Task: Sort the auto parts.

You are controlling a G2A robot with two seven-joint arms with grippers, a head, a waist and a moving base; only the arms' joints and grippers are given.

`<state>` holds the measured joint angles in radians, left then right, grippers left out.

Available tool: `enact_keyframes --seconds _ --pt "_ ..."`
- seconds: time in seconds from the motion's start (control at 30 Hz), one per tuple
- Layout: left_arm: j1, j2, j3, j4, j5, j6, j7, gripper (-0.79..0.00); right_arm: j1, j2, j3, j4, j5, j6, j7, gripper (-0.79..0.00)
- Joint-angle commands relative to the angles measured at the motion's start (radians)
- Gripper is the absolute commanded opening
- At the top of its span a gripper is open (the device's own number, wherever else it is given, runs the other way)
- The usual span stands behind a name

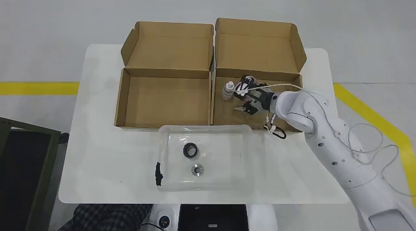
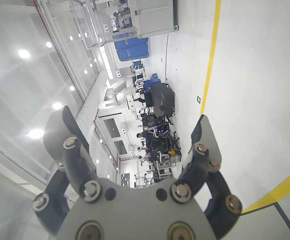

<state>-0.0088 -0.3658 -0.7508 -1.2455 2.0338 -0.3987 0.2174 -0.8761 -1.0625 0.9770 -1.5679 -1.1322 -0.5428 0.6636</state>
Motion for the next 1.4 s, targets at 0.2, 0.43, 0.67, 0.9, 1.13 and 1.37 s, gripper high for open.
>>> enact_keyframes --seconds 0.2,0.43,0.67,0.9,1.13,1.37 --pt "0.0 0.0 0.0 0.0 0.0 0.0 0.0 0.0 -0.123 0.03 0.121 -0.177 0.017 -0.024 -0.061 0.0" --pt "0.0 0.0 0.0 0.0 0.0 0.0 0.0 0.0 -0.227 0.045 0.173 -0.298 0.009 -0.046 -0.101 0.0" --pt "0.0 0.0 0.0 0.0 0.0 0.0 0.0 0.0 -0.317 0.051 0.163 -0.381 -0.02 -0.073 -0.162 0.0" --pt "0.0 0.0 0.0 0.0 0.0 0.0 0.0 0.0 -0.351 0.044 0.087 -0.418 -0.087 -0.104 -0.219 0.0" --pt "0.0 0.0 0.0 0.0 0.0 0.0 0.0 0.0 -0.332 0.026 -0.023 -0.409 -0.156 -0.108 -0.243 0.0" --pt "0.0 0.0 0.0 0.0 0.0 0.0 0.0 0.0 -0.286 0.002 -0.122 -0.36 -0.191 -0.109 -0.264 -0.012"
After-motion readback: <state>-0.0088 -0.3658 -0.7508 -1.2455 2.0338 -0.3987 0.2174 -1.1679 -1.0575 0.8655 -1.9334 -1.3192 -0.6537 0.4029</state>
